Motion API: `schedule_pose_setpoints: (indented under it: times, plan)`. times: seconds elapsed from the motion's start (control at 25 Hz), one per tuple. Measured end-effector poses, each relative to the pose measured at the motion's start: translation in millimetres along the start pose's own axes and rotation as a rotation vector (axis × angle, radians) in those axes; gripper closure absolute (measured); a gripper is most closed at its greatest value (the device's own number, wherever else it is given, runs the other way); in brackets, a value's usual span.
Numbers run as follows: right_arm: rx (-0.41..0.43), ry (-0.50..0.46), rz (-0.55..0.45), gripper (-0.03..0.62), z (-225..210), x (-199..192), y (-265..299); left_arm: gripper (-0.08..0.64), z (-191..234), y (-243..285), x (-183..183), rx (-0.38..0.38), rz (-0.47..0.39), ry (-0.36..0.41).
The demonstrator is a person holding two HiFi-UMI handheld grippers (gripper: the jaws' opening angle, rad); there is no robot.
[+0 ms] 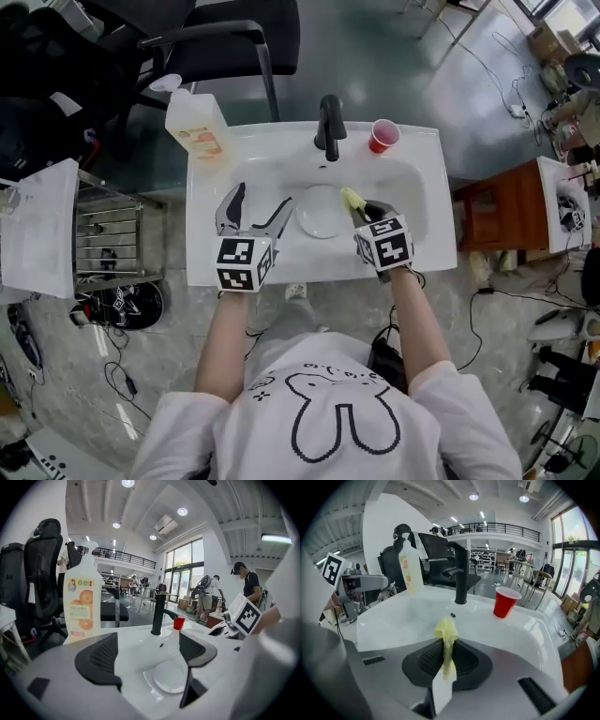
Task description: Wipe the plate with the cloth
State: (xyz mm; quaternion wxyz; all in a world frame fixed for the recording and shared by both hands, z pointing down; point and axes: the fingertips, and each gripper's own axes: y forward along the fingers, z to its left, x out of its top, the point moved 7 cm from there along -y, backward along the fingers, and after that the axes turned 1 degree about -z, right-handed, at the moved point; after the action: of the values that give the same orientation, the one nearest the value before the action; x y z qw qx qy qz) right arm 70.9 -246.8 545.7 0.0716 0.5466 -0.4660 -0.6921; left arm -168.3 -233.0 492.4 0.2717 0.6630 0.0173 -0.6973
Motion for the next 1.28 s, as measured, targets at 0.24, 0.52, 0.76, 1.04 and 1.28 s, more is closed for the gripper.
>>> schedule_pose_setpoints:
  times: [0.24,0.52,0.76,1.04,1.28]
  plan:
    - [0.029,0.028,0.183,0.541,-2,-28,48,0.147,10,22,-17,-0.058,0.063,-0.028]
    - [0.083,0.077,0.318,0.541,-10,-43,78,0.147,12,34,-32,-0.087,0.107,-0.067]
    - [0.115,0.046,0.401,0.541,-17,-45,98,0.147,11,42,-39,-0.095,0.146,-0.083]
    - [0.128,0.049,0.505,0.541,-24,-57,111,0.147,8,61,-49,-0.089,0.216,-0.096]
    - [0.150,0.035,0.480,0.541,-30,-57,121,0.149,3,82,-69,-0.115,0.318,-0.139]
